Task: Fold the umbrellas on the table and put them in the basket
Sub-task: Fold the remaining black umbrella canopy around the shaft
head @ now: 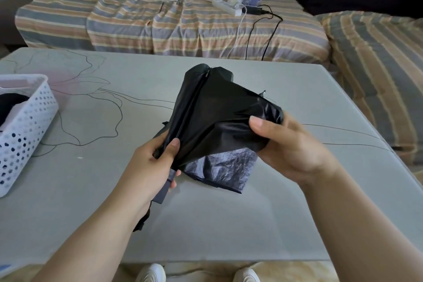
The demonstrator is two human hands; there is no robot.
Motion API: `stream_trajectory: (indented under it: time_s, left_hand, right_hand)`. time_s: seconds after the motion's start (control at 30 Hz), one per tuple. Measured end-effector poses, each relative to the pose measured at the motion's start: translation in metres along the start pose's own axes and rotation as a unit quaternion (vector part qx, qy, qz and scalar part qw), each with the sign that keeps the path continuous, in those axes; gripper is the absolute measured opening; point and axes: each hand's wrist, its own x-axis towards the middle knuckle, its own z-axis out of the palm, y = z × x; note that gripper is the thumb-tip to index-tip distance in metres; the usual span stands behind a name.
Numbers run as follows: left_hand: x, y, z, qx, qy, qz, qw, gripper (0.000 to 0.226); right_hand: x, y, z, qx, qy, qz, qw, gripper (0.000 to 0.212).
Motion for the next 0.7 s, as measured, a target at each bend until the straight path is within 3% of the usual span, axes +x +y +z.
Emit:
stream_trajectory:
  time_s: [0.13,0.2,0.27,0.43,0.6,0.7]
  left_hand:
    - [-0.001,0.002,0.0,-0.002,-0.002,-0.014,1.0,0.016]
    - [-0.001,0.002,-0.001,-0.003,0.0,-0.015,1.0,0.016]
    - [-0.002,0.002,0.0,-0.006,-0.001,-0.015,1.0,0.015]
    - [0.002,0.0,-0.003,0.0,0.004,-0.006,1.0,0.018]
    - [0.0,-0.003,-0.001,0.007,0.002,0.042,0.999,0.024]
    - [-0.001,-0.005,0.002,0.027,-0.01,0.059,0.998,0.03]
  right_hand:
    - [0.002,0.006,0.005,0.042,0.03,-0.019,0.998,0.048]
    - [0.002,0.003,0.006,-0.052,0.035,0.009,0.998,0.031]
    - [0.0,-0.001,0.008,-0.151,0.03,0.035,0.988,0.026]
    - [-0.003,-0.008,0.007,-0.159,0.059,0.078,0.982,0.018]
    - [-0.006,-0.01,0.002,-0.239,-0.022,0.235,0.942,0.025]
    - [-0.01,-0.016,0.003,-0.248,-0.056,0.251,0.934,0.021]
